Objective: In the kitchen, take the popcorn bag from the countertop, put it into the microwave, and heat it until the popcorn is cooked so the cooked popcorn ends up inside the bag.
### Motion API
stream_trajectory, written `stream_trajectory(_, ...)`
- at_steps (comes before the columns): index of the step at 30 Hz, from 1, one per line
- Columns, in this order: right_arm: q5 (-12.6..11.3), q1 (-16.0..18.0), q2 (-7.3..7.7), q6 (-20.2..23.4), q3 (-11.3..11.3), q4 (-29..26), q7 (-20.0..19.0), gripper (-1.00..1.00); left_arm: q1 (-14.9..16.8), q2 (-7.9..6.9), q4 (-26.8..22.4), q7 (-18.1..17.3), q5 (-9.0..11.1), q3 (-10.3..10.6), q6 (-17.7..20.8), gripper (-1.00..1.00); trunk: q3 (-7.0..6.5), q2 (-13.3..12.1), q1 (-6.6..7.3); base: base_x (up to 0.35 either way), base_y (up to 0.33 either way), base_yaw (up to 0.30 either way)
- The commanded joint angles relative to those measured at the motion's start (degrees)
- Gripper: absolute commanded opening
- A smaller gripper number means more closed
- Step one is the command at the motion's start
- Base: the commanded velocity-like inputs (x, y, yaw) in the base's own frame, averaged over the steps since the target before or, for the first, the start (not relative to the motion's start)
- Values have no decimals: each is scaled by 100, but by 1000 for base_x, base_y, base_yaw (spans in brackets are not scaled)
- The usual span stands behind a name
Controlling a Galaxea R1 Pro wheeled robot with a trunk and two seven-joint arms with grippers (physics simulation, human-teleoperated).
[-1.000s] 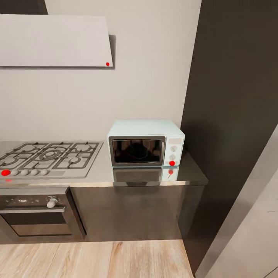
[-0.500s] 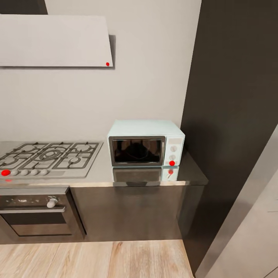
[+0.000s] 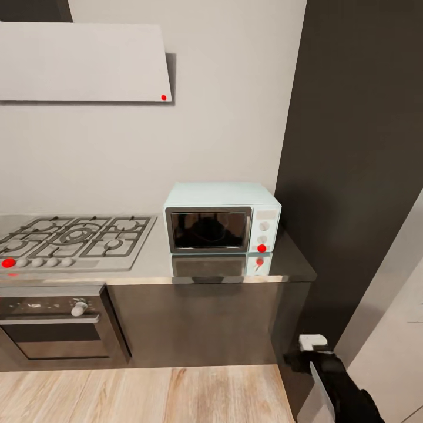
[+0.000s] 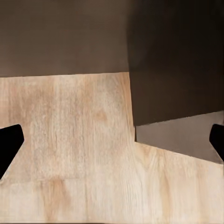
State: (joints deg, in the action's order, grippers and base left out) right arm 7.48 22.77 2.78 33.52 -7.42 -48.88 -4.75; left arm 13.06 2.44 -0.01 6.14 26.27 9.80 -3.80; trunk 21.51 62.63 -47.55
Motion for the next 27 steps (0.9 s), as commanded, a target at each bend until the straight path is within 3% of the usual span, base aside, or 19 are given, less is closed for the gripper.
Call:
stream_trajectory(1, 61, 186, -47, 237, -14, -223, -41, 100, 3, 2, 1, 19, 45, 48, -16, 100, 7, 4, 0, 0, 0, 0)
stream_trajectory(4, 73, 305, -136, 444, -14, -584, -21, 100, 3, 2, 1, 19, 43, 48, -16, 100, 7, 4, 0, 0, 0, 0)
stream_trajectory(9, 95, 366, -351, 1049, -7, -1743, 8, 100, 3, 2, 1, 18, 38, 48, -16, 100, 7, 4, 0, 0, 0, 0)
stream_trajectory(10, 105, 463, -409, 1320, -6, -2116, 9, 100, 3, 2, 1, 18, 37, 49, -16, 100, 7, 4, 0, 0, 0, 0)
stream_trajectory(13, 120, 901, -439, 1718, -5, -2350, 15, 100, 3, 2, 1, 18, 36, 50, -16, 100, 7, 4, 0, 0, 0, 0)
stream_trajectory(14, 131, 1186, -444, 1821, -7, -2404, 22, 100, 3, 4, 1, 18, 36, 50, -16, 100, 7, 4, 0, 0, 0, 0)
stream_trajectory(18, 136, 1679, -481, 1820, -13, -2444, 41, 100, 3, 10, 1, 18, 29, 52, -22, 100, 7, 4, 0, 0, 0, 0)
stream_trajectory(19, 137, 1837, -568, 1654, -14, -2418, 71, 100, 3, 10, 1, 18, 28, 54, -23, 100, 7, 4, 0, 0, 0, 0)
stream_trajectory(20, 144, 2001, -772, 1363, -14, -2391, 249, 100, 3, 10, 1, 18, 28, 55, -24, 100, 7, 4, 0, 0, 0, 0)
stream_trajectory(23, 147, 2065, -1028, 1206, -8, -2416, 533, 100, 3, 11, 1, 18, 28, 54, -25, 100, 7, 4, 0, 0, 0, 0)
stream_trajectory(27, 144, 2081, -1174, 745, 12, -2433, 646, 100, 3, 11, 1, 18, 22, 54, -25, 100, 7, 4, 0, 0, 0, 0)
